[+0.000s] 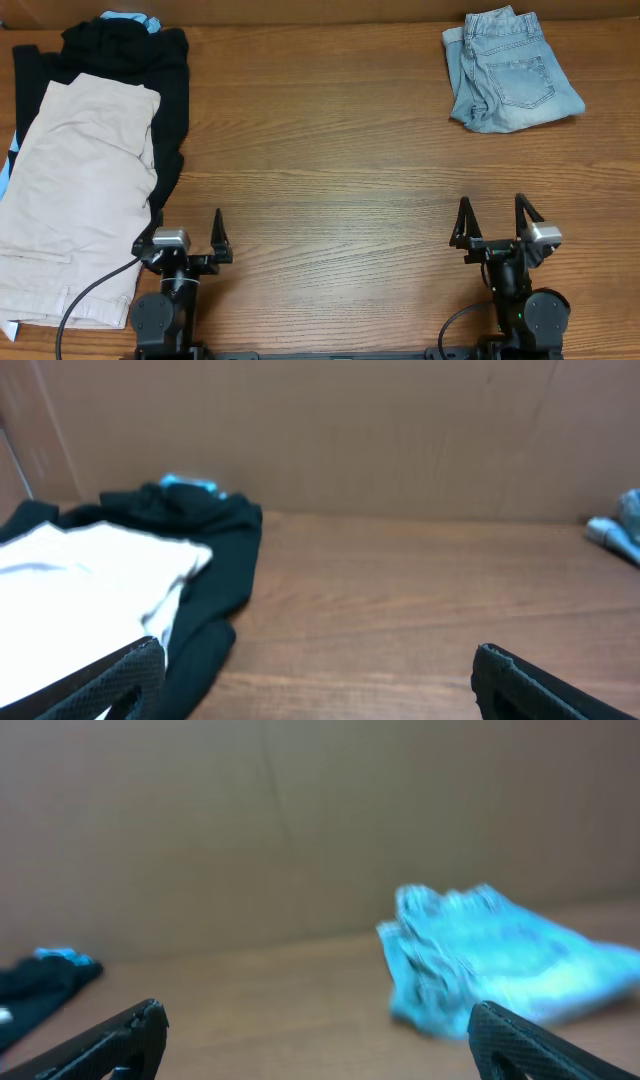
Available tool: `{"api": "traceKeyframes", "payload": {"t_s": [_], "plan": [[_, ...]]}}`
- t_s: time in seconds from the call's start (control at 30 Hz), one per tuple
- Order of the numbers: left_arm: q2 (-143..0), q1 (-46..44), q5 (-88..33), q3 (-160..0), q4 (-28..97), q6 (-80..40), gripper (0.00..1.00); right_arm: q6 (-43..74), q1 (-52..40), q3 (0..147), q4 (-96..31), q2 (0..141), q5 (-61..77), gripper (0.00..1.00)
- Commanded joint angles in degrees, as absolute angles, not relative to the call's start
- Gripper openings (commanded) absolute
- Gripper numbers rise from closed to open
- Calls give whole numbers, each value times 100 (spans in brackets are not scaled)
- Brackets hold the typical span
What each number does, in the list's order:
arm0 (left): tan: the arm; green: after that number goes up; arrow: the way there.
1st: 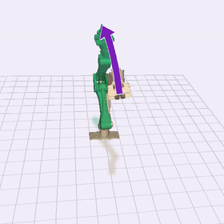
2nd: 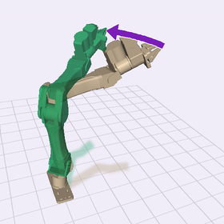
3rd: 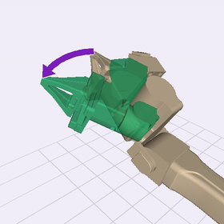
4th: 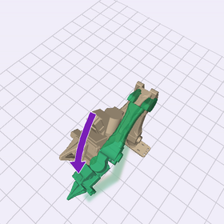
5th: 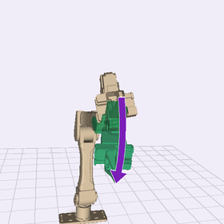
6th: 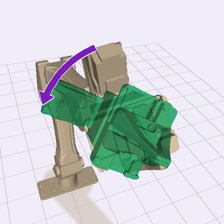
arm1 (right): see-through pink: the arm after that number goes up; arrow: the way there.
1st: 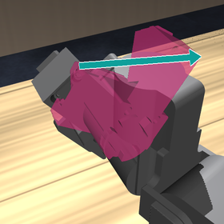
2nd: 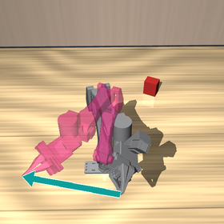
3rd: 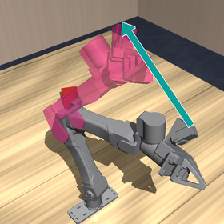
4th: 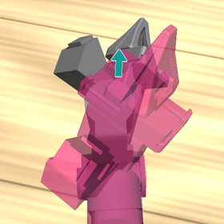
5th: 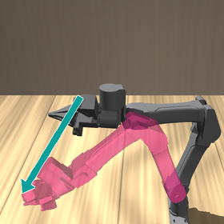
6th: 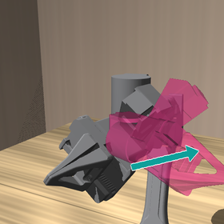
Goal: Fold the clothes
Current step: 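Raise both arms and move the left gripper over the beige shorts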
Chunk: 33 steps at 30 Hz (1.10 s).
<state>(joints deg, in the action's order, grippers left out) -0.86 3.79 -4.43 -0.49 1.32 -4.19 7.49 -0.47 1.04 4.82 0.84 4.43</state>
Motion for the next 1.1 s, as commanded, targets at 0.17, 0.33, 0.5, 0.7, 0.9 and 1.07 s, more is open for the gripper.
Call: {"api": "traceKeyframes", "payload": {"t_s": [0.17,0.33,0.5,0.7,0.9,1.07], "plan": [[-32,405,-698,-639,-458,-537,100,770,-80,390,1304,16,1013,100],[-32,405,-1076,-1448,-454,-537,100,770,-80,1107,1304,16,1422,100],[-32,405,-1632,-2215,-456,-534,100,768,-80,2012,1295,16,1962,100],[-32,405,-2014,-3131,-451,-537,100,770,-80,3227,1122,16,2585,100],[-32,405,-2060,-4202,-110,-510,100,770,-80,4414,460,19,2888,100],[-32,405,-2058,-4869,388,-513,100,770,-78,5240,-49,21,2934,100]]}}
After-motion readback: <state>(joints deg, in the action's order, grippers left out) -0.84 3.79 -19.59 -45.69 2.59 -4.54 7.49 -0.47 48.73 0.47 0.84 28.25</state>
